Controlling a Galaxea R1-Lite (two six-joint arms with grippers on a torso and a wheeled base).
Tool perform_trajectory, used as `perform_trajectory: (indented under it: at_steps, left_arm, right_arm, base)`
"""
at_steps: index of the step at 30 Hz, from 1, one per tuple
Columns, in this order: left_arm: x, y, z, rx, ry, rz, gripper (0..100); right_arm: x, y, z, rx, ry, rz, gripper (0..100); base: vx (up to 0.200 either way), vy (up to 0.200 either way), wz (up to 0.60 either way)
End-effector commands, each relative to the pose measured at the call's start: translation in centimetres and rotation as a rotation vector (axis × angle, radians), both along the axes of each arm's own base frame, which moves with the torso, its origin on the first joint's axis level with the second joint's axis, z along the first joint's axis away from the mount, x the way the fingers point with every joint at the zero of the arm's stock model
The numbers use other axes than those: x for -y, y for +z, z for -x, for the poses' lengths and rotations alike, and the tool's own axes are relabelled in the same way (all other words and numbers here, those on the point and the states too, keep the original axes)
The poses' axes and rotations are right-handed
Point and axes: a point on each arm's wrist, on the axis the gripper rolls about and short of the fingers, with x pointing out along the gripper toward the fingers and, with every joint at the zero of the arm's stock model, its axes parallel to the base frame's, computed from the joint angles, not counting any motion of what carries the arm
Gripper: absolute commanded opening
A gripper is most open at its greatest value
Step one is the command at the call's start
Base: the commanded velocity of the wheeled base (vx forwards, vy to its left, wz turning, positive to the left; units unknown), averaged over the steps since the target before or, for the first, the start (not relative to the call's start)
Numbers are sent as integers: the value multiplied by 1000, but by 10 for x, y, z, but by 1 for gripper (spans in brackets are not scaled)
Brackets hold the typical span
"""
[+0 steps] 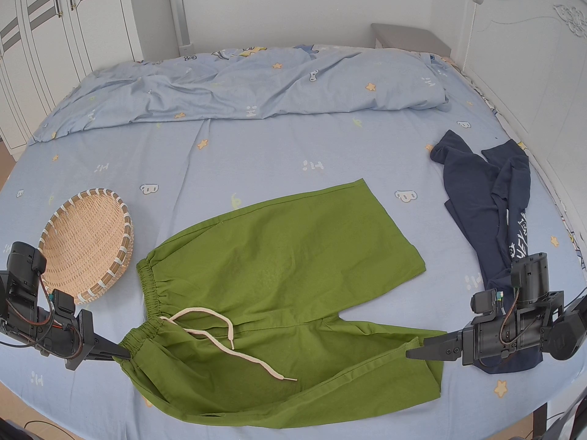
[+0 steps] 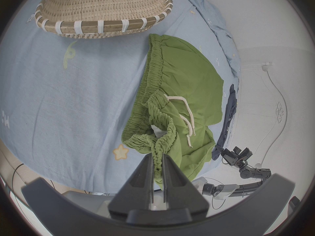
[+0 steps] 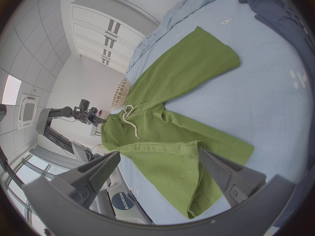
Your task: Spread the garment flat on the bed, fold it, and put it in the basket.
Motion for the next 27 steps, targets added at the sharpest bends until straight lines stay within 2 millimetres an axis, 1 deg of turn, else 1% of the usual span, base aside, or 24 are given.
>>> perform_trajectory:
  at_steps: [1, 7, 10, 17, 23, 27]
  left_arm:
    - [0, 0, 0, -2, 0, 0, 0]
    - [0, 0, 0, -1, 0, 0, 0]
    - [0, 0, 1, -1, 0, 0, 0]
    - [0, 0, 0, 1, 0, 0, 0]
    - [0, 0, 0, 3, -3, -1, 0]
    - [0, 0, 0, 2, -1, -1, 0]
  right_arm:
    - [-1, -5, 4, -16, 9, 5, 100]
    - [-7, -13, 0, -1, 28, -1, 100]
    - [-6, -16, -2, -7, 22, 0, 100]
    - [0, -15, -6, 12, -5, -4, 100]
    - [1, -15, -6, 21, -10, -6, 100]
    - [-3, -22, -7, -5, 4, 2, 100]
  base:
    - [0, 0, 0]
    - [0, 0, 0]
    - [0, 0, 0]
    - [0, 0, 0]
    - [0, 0, 0]
    - [0, 0, 0]
